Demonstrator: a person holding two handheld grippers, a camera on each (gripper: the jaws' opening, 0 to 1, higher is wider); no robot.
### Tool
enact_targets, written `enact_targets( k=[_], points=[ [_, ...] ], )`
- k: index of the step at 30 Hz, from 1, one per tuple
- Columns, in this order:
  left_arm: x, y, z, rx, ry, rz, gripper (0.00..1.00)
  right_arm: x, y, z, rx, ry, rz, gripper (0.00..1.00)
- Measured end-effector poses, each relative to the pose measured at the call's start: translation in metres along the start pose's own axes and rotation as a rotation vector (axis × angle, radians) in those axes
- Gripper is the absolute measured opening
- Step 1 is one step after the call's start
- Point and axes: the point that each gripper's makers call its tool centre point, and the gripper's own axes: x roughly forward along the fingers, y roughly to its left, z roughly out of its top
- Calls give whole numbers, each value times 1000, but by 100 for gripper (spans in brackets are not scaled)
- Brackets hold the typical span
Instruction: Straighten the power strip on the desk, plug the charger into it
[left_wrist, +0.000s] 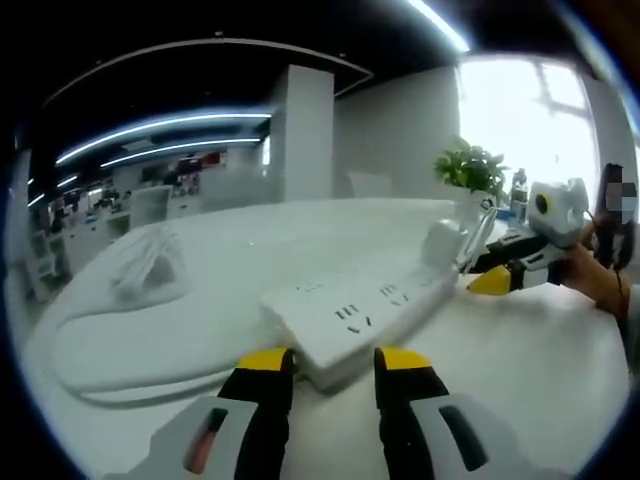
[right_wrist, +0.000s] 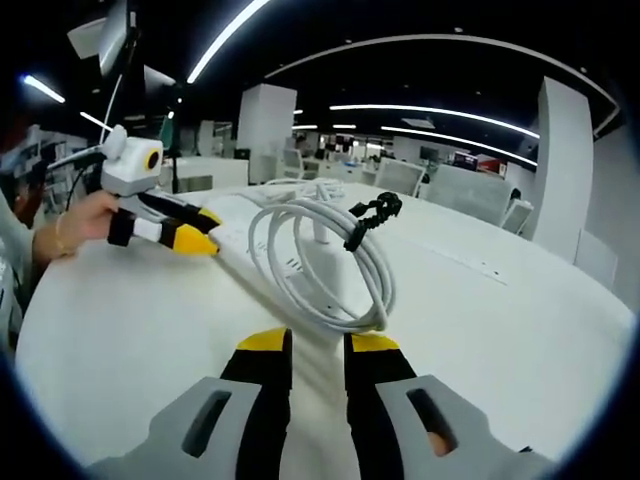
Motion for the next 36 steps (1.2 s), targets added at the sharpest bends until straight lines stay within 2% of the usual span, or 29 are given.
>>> enact_targets(
  k=[16, 36],
  points=[
    [-1, 10, 1, -12, 1, 22, 36, 1, 14, 3, -12, 4, 22, 19],
    [0, 9, 1, -5, 3, 27, 39, 1, 13, 3, -13, 5, 25, 19]
  ],
)
